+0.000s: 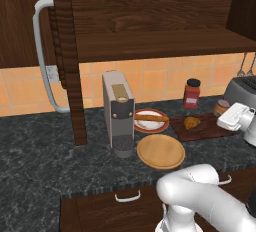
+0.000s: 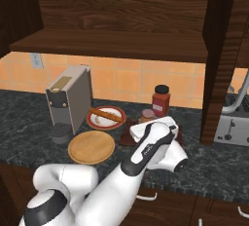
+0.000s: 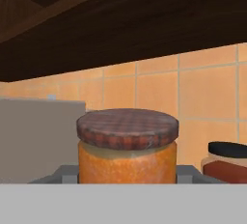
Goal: From the different types of pastries on the counter, select a croissant and place it on the cutting board. Then retrieve a jar of jam from the cabinet and place it alongside the croissant on the cutting board.
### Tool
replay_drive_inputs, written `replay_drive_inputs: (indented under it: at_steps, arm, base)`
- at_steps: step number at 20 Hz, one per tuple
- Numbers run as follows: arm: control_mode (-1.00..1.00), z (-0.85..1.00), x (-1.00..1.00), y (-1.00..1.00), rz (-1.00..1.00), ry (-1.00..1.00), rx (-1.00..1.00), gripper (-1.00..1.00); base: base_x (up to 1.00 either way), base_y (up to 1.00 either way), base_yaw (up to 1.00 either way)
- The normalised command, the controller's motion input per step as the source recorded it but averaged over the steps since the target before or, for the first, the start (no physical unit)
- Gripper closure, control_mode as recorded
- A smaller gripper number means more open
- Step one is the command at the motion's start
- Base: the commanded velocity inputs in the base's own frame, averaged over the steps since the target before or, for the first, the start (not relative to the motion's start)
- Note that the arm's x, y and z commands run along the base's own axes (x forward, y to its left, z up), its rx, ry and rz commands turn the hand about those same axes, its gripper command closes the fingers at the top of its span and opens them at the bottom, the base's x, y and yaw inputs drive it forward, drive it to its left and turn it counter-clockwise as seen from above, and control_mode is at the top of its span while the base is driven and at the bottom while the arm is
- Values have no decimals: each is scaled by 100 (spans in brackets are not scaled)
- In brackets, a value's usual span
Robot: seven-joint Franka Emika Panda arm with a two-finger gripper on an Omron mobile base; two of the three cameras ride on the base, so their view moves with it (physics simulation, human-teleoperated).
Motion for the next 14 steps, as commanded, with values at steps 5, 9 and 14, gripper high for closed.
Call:
replay_drive_inputs:
  at_steps: [5,9,14]
  arm:
    - [-100,-49,58,-37,0,-9,-3,100]
    - [-100,-38,46,-36,0,-15,-5,100]
    - [-100,-52,31,-25,0,-19,-7,100]
  base:
    - [0,0,0]
    - [0,0,0]
    - [0,0,0]
